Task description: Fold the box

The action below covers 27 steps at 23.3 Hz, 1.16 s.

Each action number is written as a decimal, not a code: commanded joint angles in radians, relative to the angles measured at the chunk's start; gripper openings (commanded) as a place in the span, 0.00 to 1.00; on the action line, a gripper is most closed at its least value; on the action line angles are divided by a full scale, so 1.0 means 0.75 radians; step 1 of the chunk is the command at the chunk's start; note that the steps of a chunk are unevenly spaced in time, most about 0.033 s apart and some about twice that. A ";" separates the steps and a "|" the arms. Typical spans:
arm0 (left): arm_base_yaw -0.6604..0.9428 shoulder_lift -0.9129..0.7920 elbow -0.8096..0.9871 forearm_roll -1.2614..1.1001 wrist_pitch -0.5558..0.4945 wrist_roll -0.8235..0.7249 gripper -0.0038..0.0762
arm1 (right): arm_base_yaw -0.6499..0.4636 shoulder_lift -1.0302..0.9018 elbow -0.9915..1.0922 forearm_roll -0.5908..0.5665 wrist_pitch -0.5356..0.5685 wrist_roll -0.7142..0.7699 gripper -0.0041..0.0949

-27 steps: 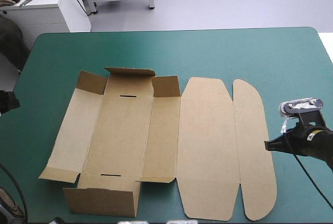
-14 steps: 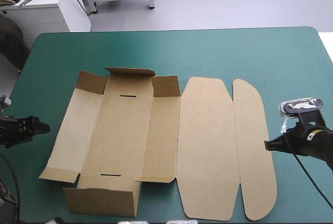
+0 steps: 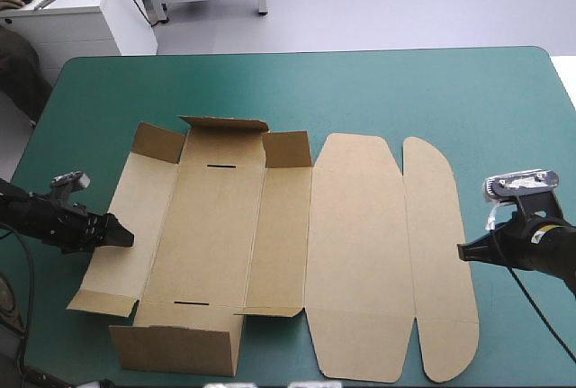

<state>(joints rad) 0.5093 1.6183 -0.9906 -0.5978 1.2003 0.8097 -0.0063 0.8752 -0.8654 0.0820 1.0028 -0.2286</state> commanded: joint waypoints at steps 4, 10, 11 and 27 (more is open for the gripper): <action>-0.123 -0.040 -0.026 -0.036 0.121 -0.054 0.69 | -0.010 -0.005 -0.032 0.000 -0.056 -0.015 0.02; -0.132 -0.040 -0.026 -0.042 0.121 -0.083 0.68 | -0.010 -0.005 -0.032 0.000 -0.056 -0.015 0.02; -0.132 -0.040 -0.026 -0.046 0.121 -0.093 0.67 | -0.010 -0.005 -0.032 0.000 -0.056 -0.015 0.02; -0.135 0.049 -0.026 -0.028 0.121 -0.167 0.04 | -0.010 -0.005 -0.032 -0.002 -0.049 -0.020 0.02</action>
<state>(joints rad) 0.4147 1.6719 -0.9977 -0.6342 1.2485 0.6648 -0.0085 0.8752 -0.8654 0.0820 1.0028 -0.2351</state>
